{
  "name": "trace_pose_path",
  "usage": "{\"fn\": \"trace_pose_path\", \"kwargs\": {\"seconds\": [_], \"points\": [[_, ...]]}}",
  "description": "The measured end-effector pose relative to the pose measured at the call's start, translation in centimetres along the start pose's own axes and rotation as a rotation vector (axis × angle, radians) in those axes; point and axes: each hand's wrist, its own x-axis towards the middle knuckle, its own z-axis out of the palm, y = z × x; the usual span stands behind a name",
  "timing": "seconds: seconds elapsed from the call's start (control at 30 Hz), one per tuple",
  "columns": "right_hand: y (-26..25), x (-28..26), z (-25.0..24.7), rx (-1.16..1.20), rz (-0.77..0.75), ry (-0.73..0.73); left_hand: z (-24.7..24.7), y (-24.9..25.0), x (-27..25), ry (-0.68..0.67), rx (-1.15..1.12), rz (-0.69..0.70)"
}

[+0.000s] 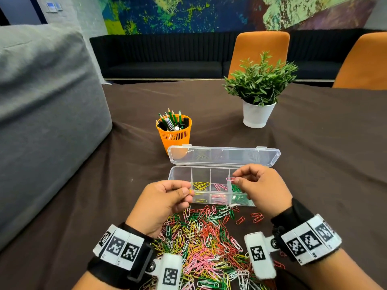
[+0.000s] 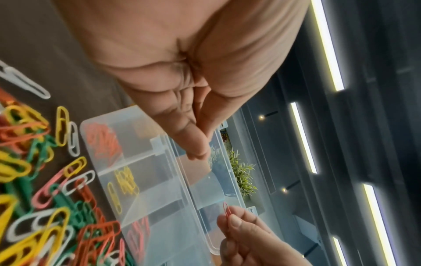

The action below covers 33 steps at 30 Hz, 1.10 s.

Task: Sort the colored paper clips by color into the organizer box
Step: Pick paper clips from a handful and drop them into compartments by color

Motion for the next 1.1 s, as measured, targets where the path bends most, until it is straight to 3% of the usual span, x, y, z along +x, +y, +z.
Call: {"fn": "trace_pose_path", "kwargs": {"seconds": [0.13, 0.17, 0.27, 0.33, 0.43, 0.53, 0.6, 0.8, 0.97, 1.1], "points": [[-0.4, 0.4, 0.6, -0.103, -0.073, 0.033, 1.3, 1.4, 1.2, 0.004, 0.150, 0.087], [-0.6, 0.5, 0.7, -0.128, -0.082, 0.030, 1.5, 1.8, 1.6, 0.004, 0.266, 0.130], [-0.6, 0.3, 0.4, -0.149, -0.086, 0.036, 0.8, 2.9, 2.2, 0.045, 0.915, 0.401], [-0.4, -0.3, -0.6, -0.137, -0.104, 0.057, 0.1, 3.3, 1.5, 0.049, 1.087, 0.480], [-0.3, -1.9, -2.8, -0.195, -0.162, 0.017, -1.0, 2.7, 0.4, -0.127, 1.242, 0.375], [0.2, -3.3, -5.3, -0.381, -0.113, -0.220, -2.0, 1.3, -1.1, -0.378, 1.582, 0.231], [0.9, -3.9, -6.4, -0.595, -0.052, -0.390, -2.6, 0.2, -1.8, -0.427, 1.758, 0.180], [1.6, -4.1, -5.2, -1.082, -0.051, -0.571, -1.7, -1.2, -2.8, -0.459, 1.804, 0.279], [1.0, -4.4, -3.3, -1.150, -0.114, -0.597, -0.5, -1.2, -3.7, -0.355, 1.774, 0.346], [0.3, -4.9, -2.7, -1.181, -0.086, -0.590, -1.1, -0.1, -4.4, -0.170, 1.513, 0.345]]}}
